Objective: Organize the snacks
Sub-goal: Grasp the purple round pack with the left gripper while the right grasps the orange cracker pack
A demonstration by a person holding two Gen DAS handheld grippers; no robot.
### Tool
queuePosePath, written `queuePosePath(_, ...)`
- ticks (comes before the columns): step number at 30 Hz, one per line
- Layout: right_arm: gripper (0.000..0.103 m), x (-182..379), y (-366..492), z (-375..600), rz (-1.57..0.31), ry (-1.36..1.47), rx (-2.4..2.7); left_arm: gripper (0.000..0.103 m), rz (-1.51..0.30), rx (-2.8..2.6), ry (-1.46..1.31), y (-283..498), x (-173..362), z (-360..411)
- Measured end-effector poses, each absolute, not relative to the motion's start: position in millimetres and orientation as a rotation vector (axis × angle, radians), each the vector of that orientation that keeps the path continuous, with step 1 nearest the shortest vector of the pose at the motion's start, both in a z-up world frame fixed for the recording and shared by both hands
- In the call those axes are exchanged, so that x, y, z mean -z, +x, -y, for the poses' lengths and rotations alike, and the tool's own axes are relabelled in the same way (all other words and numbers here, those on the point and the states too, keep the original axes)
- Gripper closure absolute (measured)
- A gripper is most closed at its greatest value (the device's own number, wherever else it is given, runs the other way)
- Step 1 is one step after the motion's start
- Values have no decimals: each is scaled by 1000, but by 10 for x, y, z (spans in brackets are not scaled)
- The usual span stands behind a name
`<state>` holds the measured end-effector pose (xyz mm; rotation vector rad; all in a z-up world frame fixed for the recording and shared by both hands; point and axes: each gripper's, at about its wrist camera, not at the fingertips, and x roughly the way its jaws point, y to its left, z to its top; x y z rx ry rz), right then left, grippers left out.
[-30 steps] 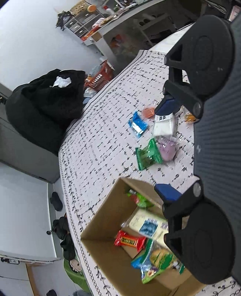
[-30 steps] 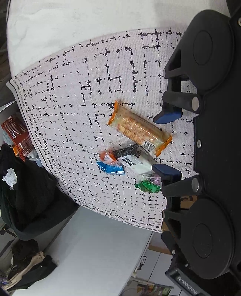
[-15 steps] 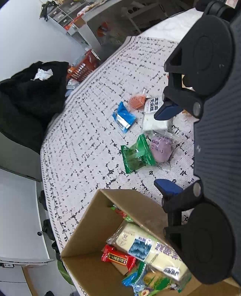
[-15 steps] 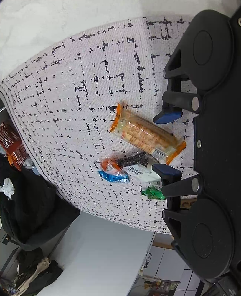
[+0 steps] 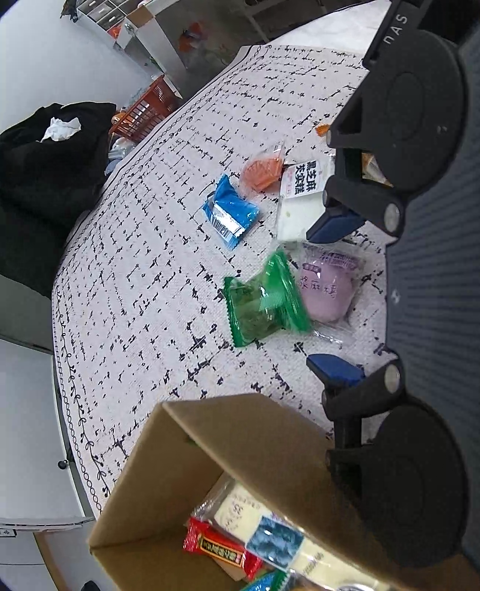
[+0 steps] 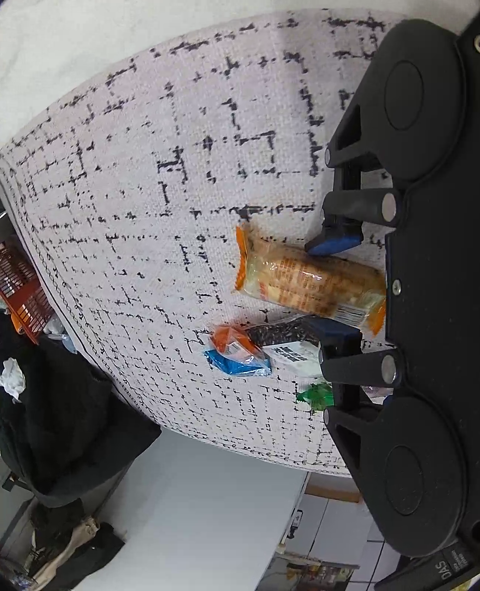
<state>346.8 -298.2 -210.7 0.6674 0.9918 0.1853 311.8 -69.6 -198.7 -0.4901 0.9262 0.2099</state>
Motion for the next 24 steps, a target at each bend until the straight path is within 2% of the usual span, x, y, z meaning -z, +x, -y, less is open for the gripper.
queuePosePath(7, 61, 2084, 3486, 2876, -985, 580, -191, 38, -934, -207, -497, 3187, 2056, 716)
queuePosePath(10, 56, 2064, 3474, 2812, -981, 539, -198, 43, -933, -205, -498, 3176, 2073, 722)
queuePosePath(12, 55, 2050, 3460, 2768, -980, 503, -198, 57, -938, -214, -490, 3172, 2066, 723)
queuePosePath(14, 55, 2039, 3453, 2738, -981, 477, -194, 60, -940, -216, -498, 3154, 2058, 702)
queuePosePath(20, 55, 1988, 3412, 2651, -984, 382, -155, 63, -951, -219, -512, 3069, 1982, 682)
queuePosePath(24, 46, 1975, 3399, 2520, -1001, 300, -159, 63, -940, -216, -516, 2974, 1910, 672)
